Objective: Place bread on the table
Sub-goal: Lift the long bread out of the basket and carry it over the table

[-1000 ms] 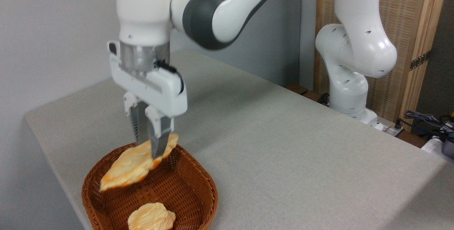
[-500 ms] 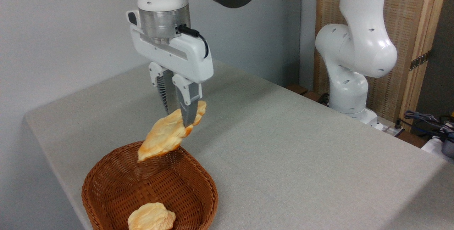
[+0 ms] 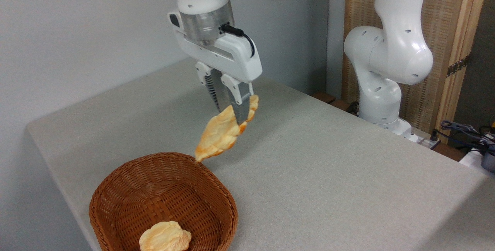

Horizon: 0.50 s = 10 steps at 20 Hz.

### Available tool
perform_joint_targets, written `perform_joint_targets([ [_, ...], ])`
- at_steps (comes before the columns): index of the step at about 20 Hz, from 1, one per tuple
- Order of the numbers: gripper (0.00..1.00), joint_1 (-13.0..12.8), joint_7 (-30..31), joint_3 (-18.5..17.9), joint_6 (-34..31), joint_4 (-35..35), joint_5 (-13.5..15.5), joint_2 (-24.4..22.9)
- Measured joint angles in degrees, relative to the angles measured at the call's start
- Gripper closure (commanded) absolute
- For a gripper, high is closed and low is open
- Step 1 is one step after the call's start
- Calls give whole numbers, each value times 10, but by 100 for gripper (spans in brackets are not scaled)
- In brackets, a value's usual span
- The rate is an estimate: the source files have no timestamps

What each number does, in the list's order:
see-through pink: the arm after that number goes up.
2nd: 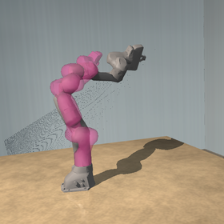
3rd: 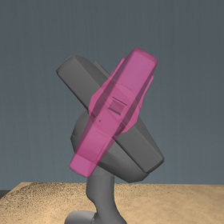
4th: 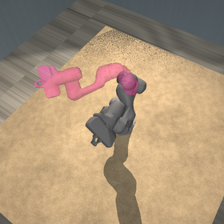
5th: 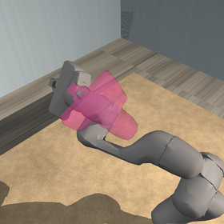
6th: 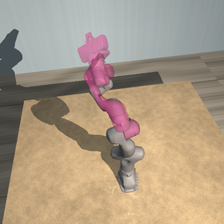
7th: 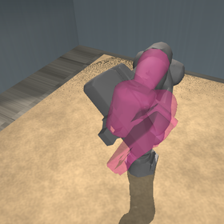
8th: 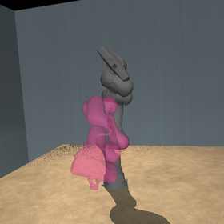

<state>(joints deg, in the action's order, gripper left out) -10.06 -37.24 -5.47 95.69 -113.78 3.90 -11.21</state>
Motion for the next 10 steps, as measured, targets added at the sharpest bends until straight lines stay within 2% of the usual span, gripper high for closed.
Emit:
perform_joint_targets([
  [2, 44, 0, -7, 0, -4, -15, 0, -4],
  [5, 29, -1, -9, 2, -4, -37, 0, -4],
  [6, 9, -2, -9, 2, -4, -41, 0, -4],
  [7, 0, -2, -9, 4, -4, -45, 0, -4],
  [10, 0, -8, -9, 7, -2, -49, 0, 0],
])
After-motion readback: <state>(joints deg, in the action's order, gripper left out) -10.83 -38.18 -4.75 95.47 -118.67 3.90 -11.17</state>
